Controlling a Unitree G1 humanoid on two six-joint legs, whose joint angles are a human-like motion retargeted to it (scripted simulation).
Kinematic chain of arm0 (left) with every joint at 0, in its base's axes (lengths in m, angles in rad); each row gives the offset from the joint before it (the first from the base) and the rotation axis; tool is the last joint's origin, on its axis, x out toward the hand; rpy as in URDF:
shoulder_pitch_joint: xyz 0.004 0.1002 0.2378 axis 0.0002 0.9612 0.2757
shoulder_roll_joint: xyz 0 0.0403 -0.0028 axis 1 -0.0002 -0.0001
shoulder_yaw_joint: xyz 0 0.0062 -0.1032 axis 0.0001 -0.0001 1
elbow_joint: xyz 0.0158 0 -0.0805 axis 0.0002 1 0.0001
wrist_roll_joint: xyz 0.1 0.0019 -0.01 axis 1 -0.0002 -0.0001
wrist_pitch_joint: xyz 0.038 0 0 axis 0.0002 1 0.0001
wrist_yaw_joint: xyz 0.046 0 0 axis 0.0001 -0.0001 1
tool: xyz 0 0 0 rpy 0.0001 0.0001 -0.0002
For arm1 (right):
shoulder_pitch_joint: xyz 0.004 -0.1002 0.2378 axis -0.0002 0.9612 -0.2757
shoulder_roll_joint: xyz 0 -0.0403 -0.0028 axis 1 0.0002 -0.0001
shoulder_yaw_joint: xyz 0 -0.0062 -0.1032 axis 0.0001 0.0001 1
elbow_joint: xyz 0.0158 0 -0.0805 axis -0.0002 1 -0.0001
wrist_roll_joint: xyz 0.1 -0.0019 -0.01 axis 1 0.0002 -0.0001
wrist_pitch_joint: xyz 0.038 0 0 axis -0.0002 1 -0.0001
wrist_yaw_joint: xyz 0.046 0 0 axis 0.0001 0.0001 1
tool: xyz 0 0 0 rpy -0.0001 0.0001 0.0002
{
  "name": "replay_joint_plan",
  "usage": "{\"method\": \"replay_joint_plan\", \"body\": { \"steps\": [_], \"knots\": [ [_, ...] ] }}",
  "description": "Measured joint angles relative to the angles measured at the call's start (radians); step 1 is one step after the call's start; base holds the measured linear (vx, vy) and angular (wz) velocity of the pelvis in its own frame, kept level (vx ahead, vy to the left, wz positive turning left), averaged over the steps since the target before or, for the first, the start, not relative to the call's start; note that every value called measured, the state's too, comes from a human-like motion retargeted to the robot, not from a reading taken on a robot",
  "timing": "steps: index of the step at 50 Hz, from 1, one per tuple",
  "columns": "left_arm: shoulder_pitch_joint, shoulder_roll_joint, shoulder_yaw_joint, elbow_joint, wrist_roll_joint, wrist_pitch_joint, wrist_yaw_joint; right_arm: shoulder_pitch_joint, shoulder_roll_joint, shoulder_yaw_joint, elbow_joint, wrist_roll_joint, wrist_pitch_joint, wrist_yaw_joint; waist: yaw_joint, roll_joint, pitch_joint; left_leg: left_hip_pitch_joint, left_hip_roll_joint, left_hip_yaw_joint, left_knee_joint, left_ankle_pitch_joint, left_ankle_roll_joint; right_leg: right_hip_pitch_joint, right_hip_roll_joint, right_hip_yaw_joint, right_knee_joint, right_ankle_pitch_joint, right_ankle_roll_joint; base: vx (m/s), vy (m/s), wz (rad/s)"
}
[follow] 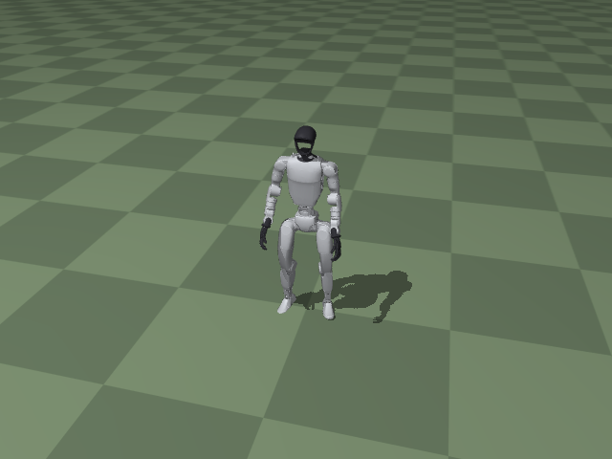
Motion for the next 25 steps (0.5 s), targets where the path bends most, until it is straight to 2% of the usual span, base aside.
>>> {"method": "replay_joint_plan", "body": {
  "steps": [25],
  "knots": [
    [-0.016,-0.001,-0.026,-0.009,-0.009,-0.003,0.007,-0.016,-0.008,0.027,-0.007,-0.002,0.001,-0.006,0.014,-0.013,0.005,-0.026,-0.005,-0.024,0.005,0.012,-0.002,-0.013,-0.009,-0.021,0.006,0.004,-0.004,0.0,0.0,0.0]
  ]
}}
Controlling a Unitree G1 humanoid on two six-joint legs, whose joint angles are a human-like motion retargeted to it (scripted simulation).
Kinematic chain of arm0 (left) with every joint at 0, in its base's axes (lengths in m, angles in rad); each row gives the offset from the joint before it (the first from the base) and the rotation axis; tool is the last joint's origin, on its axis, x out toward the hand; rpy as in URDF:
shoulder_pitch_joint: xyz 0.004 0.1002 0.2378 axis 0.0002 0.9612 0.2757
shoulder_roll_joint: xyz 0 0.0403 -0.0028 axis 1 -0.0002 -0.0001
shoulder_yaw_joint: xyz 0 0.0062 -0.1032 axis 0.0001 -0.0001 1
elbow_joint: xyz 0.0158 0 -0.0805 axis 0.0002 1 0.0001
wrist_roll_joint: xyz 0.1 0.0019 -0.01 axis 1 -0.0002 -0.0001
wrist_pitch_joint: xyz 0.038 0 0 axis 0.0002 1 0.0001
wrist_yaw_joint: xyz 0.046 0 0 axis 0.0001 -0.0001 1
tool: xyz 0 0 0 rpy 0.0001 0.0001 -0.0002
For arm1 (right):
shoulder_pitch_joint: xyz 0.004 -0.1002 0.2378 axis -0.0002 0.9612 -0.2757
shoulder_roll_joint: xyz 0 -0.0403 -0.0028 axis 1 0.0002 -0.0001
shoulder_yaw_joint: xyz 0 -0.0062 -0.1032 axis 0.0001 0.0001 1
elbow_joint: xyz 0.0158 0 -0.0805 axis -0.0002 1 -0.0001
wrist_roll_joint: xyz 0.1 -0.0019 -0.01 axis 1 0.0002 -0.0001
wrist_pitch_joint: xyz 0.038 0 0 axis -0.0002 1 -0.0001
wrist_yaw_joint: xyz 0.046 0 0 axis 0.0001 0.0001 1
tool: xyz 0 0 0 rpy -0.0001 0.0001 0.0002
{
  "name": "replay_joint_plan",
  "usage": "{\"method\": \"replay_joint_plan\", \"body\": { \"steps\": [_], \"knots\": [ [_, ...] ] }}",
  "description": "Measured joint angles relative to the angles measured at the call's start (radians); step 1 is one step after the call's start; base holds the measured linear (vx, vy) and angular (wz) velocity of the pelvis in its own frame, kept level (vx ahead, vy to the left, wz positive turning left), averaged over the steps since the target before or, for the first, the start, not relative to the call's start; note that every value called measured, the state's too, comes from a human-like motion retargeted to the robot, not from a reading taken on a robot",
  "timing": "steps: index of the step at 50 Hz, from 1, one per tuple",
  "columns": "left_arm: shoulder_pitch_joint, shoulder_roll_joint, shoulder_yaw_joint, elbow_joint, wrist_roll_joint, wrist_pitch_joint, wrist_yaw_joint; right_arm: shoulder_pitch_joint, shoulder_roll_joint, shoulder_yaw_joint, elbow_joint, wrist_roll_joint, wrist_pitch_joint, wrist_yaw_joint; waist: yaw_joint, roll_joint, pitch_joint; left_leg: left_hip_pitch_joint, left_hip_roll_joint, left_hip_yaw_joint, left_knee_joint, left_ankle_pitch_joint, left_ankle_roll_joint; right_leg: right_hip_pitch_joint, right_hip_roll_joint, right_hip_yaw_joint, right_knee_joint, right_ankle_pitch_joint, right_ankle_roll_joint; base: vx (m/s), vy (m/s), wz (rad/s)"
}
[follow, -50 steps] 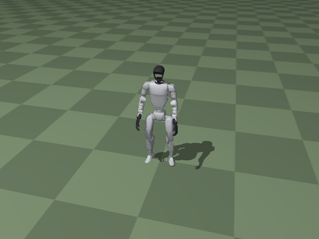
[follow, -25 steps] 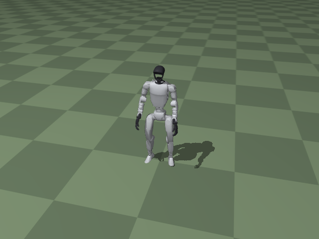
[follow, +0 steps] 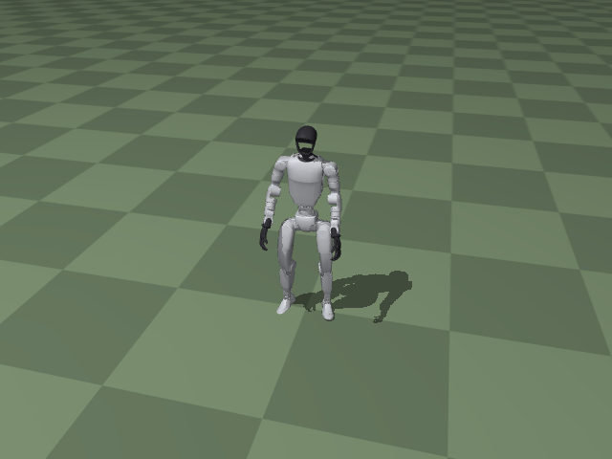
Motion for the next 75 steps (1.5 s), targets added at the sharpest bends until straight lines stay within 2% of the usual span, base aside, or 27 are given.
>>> {"method": "replay_joint_plan", "body": {
  "steps": [17,25,44,62,75],
  "knots": [
    [0.006,0.006,-0.079,0.028,-0.028,-0.02,-0.004,0.012,0.009,-0.005,0.015,0.02,-0.004,0.005,0.041,0.015,-0.021,-0.007,-0.007,0.02,-0.01,0.004,0.012,-0.024,-0.003,0.021,0.002,0.004,0.015,0.0,0.0,0.0],
    [-0.006,0.008,-0.06,0.007,-0.006,-0.017,-0.007,0.016,0.016,0.002,0.029,0.013,-0.002,0.006,0.051,0.008,-0.026,-0.012,-0.007,0.016,-0.009,0.003,0.007,-0.026,-0.004,0.018,0.001,0.002,0.01,0.0,0.0,0.0],
    [0.011,-0.011,-0.026,0.014,0.028,0.004,-0.017,-0.023,0.011,-0.004,-0.017,-0.006,-0.003,-0.009,-0.03,0.015,-0.006,0.009,-0.001,0.024,-0.005,-0.009,-0.002,-0.002,0.003,0.022,-0.009,0.004,0.005,0.0,0.0,0.0],
    [-0.026,-0.002,-0.064,0.004,0.003,-0.009,-0.011,0.02,0.026,-0.008,0.059,0.024,0.006,0.01,0.016,0.018,-0.027,0.009,-0.01,0.028,-0.014,-0.009,0.009,-0.011,-0.004,0.029,-0.005,0.001,0.011,0.0,0.0,0.0],
    [-0.007,-0.006,-0.057,0.01,0.004,-0.006,-0.009,0.008,0.019,-0.009,0.025,0.015,0.0,0.003,0.012,0.02,-0.022,0.008,-0.01,0.021,-0.012,-0.009,0.008,-0.006,-0.005,0.021,-0.007,-0.002,0.008,0.0,0.0,0.0]
  ]
}}
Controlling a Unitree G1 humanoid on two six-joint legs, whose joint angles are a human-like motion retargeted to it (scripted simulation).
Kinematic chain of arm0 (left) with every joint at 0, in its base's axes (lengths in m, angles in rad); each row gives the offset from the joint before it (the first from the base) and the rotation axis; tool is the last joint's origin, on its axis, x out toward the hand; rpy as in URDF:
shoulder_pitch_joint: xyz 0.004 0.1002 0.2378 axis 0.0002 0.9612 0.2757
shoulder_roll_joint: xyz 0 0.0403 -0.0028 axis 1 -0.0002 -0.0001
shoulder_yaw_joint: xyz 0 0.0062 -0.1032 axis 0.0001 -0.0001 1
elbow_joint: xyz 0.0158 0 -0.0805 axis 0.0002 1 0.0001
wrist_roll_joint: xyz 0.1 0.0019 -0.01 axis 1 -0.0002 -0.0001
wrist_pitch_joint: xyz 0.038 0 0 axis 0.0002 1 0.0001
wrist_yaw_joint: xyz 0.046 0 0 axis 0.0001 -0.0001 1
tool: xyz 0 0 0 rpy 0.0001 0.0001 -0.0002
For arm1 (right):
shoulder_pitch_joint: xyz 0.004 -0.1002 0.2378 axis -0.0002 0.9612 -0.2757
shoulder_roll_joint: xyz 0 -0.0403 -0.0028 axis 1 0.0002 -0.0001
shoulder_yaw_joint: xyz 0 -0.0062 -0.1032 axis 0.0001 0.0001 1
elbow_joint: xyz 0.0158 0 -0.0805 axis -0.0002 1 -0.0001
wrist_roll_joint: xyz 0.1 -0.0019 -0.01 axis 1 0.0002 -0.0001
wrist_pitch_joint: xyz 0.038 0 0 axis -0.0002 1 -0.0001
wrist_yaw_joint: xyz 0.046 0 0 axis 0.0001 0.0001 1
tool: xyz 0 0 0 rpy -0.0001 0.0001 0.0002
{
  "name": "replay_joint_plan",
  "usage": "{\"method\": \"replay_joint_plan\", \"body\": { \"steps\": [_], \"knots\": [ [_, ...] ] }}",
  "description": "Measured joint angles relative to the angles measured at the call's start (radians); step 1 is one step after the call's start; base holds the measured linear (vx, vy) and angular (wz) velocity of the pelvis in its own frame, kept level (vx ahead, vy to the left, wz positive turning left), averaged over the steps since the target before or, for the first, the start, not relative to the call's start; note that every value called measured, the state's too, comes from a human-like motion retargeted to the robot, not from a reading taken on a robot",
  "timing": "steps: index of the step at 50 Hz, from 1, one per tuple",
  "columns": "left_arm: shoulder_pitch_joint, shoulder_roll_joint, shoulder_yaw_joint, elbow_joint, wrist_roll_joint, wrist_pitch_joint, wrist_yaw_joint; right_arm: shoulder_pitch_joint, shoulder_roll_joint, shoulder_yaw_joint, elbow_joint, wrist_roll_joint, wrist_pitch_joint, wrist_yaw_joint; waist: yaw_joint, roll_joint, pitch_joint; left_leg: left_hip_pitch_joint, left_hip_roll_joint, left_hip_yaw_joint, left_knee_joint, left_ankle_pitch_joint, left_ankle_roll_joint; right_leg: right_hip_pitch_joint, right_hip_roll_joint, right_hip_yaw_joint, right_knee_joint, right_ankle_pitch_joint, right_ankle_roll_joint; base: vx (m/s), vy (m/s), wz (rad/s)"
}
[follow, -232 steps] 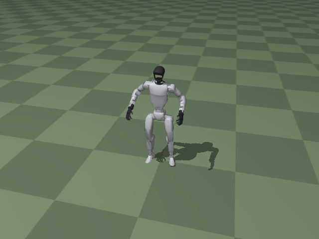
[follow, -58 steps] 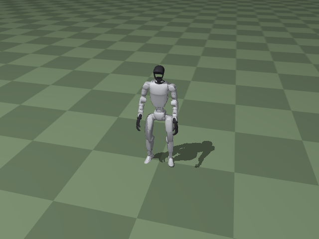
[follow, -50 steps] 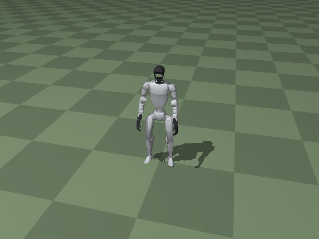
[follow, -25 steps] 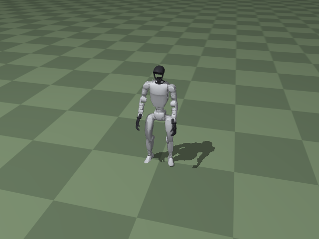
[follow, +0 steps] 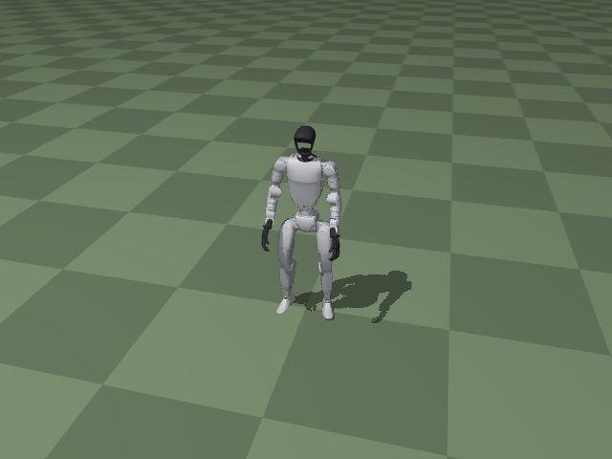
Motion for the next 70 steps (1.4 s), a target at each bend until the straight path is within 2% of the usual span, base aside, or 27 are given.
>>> {"method": "replay_joint_plan", "body": {
  "steps": [22,38,55,70],
  "knots": [
    [0.014,0.0,0.006,0.004,0.008,0.0,-0.007,-0.014,0.006,0.014,-0.021,-0.015,-0.003,-0.004,0.01,-0.009,-0.002,-0.004,0.001,0.0,-0.001,0.0,-0.002,-0.001,0.001,-0.001,-0.006,0.001,0.001,0.0,0.0,0.0],
    [-0.002,-0.006,0.021,0.005,0.023,0.008,-0.01,-0.026,0.005,0.017,-0.02,-0.017,-0.001,-0.01,-0.034,-0.008,0.015,0.002,0.006,0.008,0.002,-0.003,-0.009,0.002,0.007,0.004,-0.006,0.004,-0.001,0.0,0.0,0.0],
    [-0.025,0.005,-0.045,-0.008,0.0,-0.016,-0.005,0.013,0.02,0.015,0.038,0.013,-0.004,0.012,0.032,-0.006,-0.015,-0.001,-0.003,0.007,-0.005,-0.001,0.002,-0.005,0.0,0.004,-0.004,0.002,0.012,0.0,0.0,0.0],
    [0.039,0.006,0.018,0.007,0.007,-0.002,-0.006,-0.035,0.009,0.023,-0.012,-0.017,-0.007,-0.023,0.007,-0.013,-0.011,0.003,0.005,0.012,0.001,-0.006,-0.004,0.0,0.006,0.008,-0.006,0.001,0.002,0.0,0.0,0.0]
  ]
}}
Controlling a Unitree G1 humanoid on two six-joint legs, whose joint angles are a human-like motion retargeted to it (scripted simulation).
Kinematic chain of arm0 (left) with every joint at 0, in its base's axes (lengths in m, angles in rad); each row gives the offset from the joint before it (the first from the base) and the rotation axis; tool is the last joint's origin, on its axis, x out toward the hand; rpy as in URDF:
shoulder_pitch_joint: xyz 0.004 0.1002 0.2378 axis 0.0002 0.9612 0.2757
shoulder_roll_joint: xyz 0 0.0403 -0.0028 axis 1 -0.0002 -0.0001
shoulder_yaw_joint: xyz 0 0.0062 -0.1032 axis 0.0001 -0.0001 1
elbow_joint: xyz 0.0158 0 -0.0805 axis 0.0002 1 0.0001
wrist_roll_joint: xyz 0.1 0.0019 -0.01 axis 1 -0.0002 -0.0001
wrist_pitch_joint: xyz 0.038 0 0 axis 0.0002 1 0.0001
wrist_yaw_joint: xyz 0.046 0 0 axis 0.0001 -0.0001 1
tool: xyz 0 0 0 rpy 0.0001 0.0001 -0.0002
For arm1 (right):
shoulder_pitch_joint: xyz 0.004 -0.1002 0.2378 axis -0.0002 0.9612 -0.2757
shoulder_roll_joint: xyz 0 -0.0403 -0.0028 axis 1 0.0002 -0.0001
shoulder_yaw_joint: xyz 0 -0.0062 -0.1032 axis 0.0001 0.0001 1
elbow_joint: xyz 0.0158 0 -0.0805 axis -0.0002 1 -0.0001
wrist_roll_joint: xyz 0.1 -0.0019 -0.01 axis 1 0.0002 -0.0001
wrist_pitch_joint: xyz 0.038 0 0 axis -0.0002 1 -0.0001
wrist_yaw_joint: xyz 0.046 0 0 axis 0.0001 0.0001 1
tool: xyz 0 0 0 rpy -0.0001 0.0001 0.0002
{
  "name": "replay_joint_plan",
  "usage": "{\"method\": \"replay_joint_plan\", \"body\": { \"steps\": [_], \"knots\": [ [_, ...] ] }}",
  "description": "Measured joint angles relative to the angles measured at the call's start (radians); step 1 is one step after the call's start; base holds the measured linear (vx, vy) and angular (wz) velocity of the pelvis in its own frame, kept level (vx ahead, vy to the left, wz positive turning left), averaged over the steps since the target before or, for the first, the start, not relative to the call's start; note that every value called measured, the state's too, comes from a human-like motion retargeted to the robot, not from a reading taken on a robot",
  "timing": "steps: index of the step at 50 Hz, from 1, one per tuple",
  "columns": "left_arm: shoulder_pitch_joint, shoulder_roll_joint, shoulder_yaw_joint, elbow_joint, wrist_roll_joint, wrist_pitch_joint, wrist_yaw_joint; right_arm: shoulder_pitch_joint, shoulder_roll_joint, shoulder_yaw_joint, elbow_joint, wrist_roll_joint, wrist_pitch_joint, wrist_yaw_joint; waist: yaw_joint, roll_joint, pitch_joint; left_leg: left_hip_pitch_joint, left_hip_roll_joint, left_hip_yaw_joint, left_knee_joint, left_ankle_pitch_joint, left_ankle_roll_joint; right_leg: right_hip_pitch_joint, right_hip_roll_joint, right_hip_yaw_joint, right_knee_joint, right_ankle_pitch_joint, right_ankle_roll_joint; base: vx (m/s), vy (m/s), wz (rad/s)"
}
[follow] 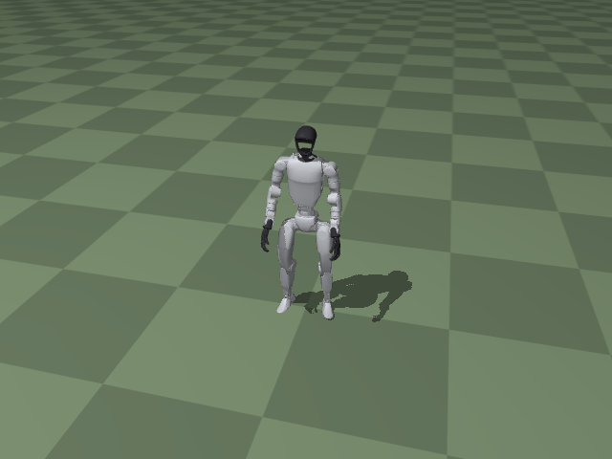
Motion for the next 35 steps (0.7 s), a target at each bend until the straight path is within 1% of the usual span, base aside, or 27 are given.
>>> {"method": "replay_joint_plan", "body": {
  "steps": [10,20,35],
  "knots": [
    [0.002,-0.014,0.013,0.02,-0.004,0.01,0.006,-0.019,-0.007,-0.001,-0.039,-0.002,0.0,-0.002,-0.025,0.004,0.011,0.005,0.003,0.008,0.0,-0.001,-0.001,0.001,0.004,0.007,-0.002,0.002,0.001,0.0,0.0,0.0],
    [-0.027,-0.011,0.025,-0.017,0.008,0.005,0.0,0.008,0.001,0.003,0.008,-0.001,0.007,0.009,-0.021,0.004,0.007,0.003,0.004,0.002,0.0,-0.001,-0.002,0.004,0.004,0.001,-0.003,0.0,-0.001,0.0,0.0,0.0],
    [-0.064,-0.005,0.028,-0.013,0.009,0.006,0.005,0.042,-0.001,-0.004,0.038,0.006,0.009,0.021,-0.025,0.004,0.006,0.002,0.004,-0.01,0.001,0.001,-0.004,0.009,0.003,-0.009,-0.003,-0.004,-0.004,0.0,0.0,0.0]
  ]
}}
